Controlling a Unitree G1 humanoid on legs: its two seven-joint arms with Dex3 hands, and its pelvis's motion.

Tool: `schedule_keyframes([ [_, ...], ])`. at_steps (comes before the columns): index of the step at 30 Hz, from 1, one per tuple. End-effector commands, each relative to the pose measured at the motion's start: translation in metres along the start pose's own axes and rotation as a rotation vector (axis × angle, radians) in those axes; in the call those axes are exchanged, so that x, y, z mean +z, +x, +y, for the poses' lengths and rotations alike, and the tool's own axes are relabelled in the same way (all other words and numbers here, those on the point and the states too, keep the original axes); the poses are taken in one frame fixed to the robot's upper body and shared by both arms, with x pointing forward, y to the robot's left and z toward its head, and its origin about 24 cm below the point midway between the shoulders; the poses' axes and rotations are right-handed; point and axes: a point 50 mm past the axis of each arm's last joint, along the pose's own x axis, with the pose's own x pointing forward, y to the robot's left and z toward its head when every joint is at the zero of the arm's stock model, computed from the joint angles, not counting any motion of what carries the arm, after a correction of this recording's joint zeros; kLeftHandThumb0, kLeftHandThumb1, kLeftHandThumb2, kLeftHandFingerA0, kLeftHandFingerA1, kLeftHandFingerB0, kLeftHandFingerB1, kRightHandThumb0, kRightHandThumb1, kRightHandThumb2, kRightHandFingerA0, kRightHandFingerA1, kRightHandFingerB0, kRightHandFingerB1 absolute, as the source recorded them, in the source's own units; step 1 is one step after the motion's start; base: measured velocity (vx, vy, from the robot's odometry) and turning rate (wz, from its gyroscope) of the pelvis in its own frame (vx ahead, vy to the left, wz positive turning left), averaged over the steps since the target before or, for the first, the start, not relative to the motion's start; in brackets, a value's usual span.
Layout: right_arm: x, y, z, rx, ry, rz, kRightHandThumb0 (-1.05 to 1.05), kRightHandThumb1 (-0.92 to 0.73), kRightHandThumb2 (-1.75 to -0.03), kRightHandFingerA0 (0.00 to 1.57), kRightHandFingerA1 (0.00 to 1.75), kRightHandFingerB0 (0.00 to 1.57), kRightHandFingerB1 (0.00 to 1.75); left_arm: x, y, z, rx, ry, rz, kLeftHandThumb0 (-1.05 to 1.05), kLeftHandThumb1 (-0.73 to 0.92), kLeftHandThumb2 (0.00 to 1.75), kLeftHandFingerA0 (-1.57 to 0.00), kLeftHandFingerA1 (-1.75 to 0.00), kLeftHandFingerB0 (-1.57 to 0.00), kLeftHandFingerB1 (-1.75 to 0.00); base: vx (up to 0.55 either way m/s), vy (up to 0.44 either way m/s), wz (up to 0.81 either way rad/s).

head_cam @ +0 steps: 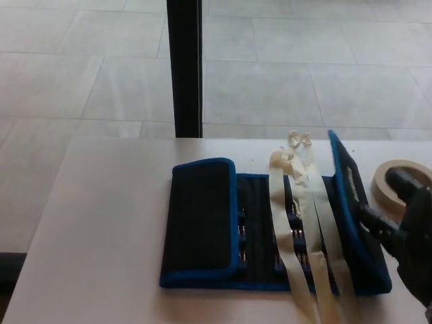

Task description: The robot uses its right hand to lift an edge of the toolkit kept in middle of the desk and make one fold in it

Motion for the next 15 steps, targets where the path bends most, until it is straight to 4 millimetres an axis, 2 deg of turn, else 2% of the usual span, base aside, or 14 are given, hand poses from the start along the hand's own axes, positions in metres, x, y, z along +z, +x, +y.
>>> schedule_keyframes([
  [1,-0.030,0.000,-0.029,-0.030,-0.228,0.187,-0.64,-0.87,-0.66,0.38,0.58,0.28,0.45,0.009,0.002,0.003,0.011,0.015,-0.015,-0.94,0.91,0.90,-0.42,-0.54,-0.28,-0.42,0.00,0.000,0.00],
  [4,-0.036,0.002,-0.038,-0.061,-0.273,0.219,-0.65,-0.86,-0.66,0.38,0.57,0.29,0.46,0.011,0.004,0.001,0.007,-0.003,-0.017,-0.91,0.92,0.87,-0.42,-0.54,-0.30,-0.43,0.00,0.000,0.00],
  [7,-0.048,0.006,-0.049,-0.092,-0.390,0.264,-0.63,-0.90,-0.66,0.38,0.55,0.25,0.43,0.013,0.004,-0.002,0.009,0.008,-0.022,-0.91,0.92,0.91,-0.45,-0.55,-0.28,-0.41,0.00,0.000,0.00],
  [12,-0.059,0.008,-0.052,-0.083,-0.503,0.311,-0.65,-0.85,-0.67,0.42,0.56,0.27,0.43,0.015,0.004,-0.003,-0.006,0.024,-0.027,-0.95,0.91,0.91,-0.43,-0.54,-0.28,-0.43,0.00,0.000,0.00],
  [14,-0.065,0.013,-0.050,-0.067,-0.602,0.347,-0.64,-0.90,-0.66,0.45,0.57,0.33,0.46,0.016,0.004,-0.002,-0.006,0.020,-0.033,-0.95,0.92,0.89,-0.44,-0.56,-0.30,-0.46,0.00,0.000,0.00],
  [15,-0.067,0.013,-0.050,-0.068,-0.612,0.354,-0.58,-0.70,-1.11,0.46,0.68,0.21,0.53,0.016,0.004,-0.002,-0.006,0.017,-0.033,-0.96,0.91,0.89,-0.45,-0.58,-0.30,-0.46,0.00,0.000,0.00],
])
